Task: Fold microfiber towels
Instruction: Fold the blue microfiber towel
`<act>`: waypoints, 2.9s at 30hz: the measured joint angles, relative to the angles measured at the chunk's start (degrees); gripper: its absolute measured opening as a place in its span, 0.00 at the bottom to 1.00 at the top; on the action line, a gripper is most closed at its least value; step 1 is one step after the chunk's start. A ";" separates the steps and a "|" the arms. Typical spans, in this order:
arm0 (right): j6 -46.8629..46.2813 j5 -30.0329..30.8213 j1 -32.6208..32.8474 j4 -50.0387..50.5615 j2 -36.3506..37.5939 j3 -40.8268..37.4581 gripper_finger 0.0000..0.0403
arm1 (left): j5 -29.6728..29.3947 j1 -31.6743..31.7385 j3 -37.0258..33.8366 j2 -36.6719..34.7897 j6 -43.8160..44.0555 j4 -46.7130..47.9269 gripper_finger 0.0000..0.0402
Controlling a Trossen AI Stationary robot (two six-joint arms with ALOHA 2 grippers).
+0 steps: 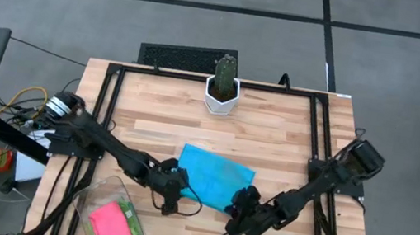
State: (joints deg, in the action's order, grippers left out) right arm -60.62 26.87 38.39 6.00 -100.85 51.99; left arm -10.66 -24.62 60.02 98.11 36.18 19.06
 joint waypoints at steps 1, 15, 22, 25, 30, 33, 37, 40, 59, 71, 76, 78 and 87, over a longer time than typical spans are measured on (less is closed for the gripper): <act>1.54 0.64 0.00 0.45 1.83 0.02 0.16 | -1.02 0.06 0.16 -1.92 -0.54 -0.08 0.32; 14.10 9.78 -13.29 12.10 13.29 -4.34 0.12 | 1.56 21.46 -14.95 -12.84 -12.09 -31.72 0.02; 14.02 5.89 -16.44 -10.83 12.61 -19.25 0.02 | 4.56 23.75 -24.60 -6.95 -9.14 -49.81 0.01; 12.19 6.12 -17.11 -17.17 11.44 -23.45 0.05 | 4.18 23.75 -25.25 -3.12 -10.04 -52.60 0.00; 7.83 6.14 -17.54 -19.35 7.45 -25.89 0.05 | 0.19 23.75 -25.23 4.22 -8.74 -52.64 0.00; 6.66 7.69 -16.64 -20.34 5.15 -25.65 0.03 | -0.63 23.75 -25.18 7.90 -7.78 -53.49 0.00; 6.18 8.65 -15.61 -20.74 4.27 -25.64 0.03 | -0.74 23.75 -24.88 11.29 -6.27 -55.42 0.00; 8.36 10.15 -13.96 -21.78 6.70 -26.14 0.04 | -0.77 23.75 -24.88 11.41 -5.68 -55.32 0.00; -11.49 24.12 -6.56 -19.09 0.61 -29.45 0.04 | 1.30 23.77 -25.04 10.38 -5.01 -55.33 0.00; 5.93 28.99 -3.56 -24.80 13.36 -28.40 0.04 | 0.32 22.63 -25.21 -3.01 -4.10 -58.51 0.00; 1.60 29.22 -3.37 -26.37 7.43 -28.42 0.04 | -1.25 20.75 -23.47 4.14 -6.18 -62.00 0.00; -2.33 28.46 -3.08 -26.14 3.93 -28.42 0.05 | -1.57 20.39 -22.43 7.71 -6.41 -62.42 0.00; -8.46 29.66 -0.48 -25.65 -5.14 -27.75 0.04 | -2.50 20.34 -21.78 16.00 -5.57 -64.07 0.00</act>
State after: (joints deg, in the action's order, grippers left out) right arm -69.08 56.52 37.91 -19.65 -105.99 24.24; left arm -13.15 -4.27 38.24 114.11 30.61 -45.01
